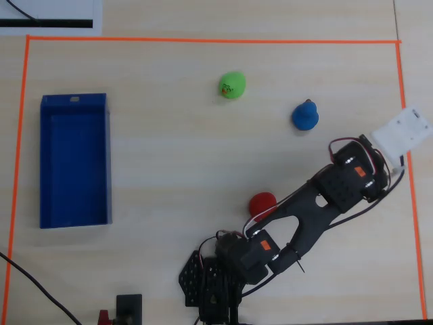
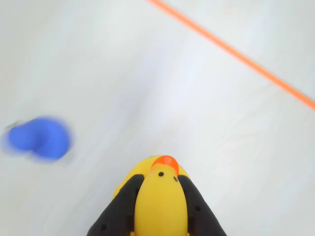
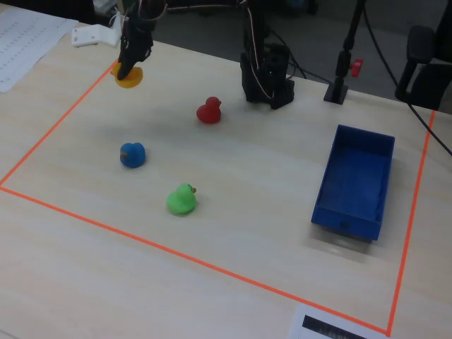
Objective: Grasp yellow duck and put it into box.
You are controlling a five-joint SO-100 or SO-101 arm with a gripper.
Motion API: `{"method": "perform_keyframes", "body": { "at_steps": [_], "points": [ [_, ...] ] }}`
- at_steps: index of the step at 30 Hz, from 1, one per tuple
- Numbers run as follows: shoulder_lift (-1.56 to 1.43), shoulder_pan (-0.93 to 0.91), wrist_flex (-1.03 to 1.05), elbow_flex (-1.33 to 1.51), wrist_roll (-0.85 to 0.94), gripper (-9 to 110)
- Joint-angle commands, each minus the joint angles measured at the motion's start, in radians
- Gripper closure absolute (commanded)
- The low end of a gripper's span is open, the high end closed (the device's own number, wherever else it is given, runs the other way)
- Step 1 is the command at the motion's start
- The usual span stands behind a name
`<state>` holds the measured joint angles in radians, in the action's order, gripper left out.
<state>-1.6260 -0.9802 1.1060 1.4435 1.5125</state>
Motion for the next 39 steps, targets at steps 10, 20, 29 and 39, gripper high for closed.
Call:
{"method": "perform_keyframes", "body": {
  "at_steps": [10,20,29,39],
  "points": [
    [-0.465,0.499,0.288,0.213,-0.080,101],
    [-0.782,0.965,0.508,0.383,-0.160,101],
    [-0.825,1.466,0.647,0.388,-0.348,101],
    [-0.574,1.818,0.655,0.298,-0.540,101]
  ]
}}
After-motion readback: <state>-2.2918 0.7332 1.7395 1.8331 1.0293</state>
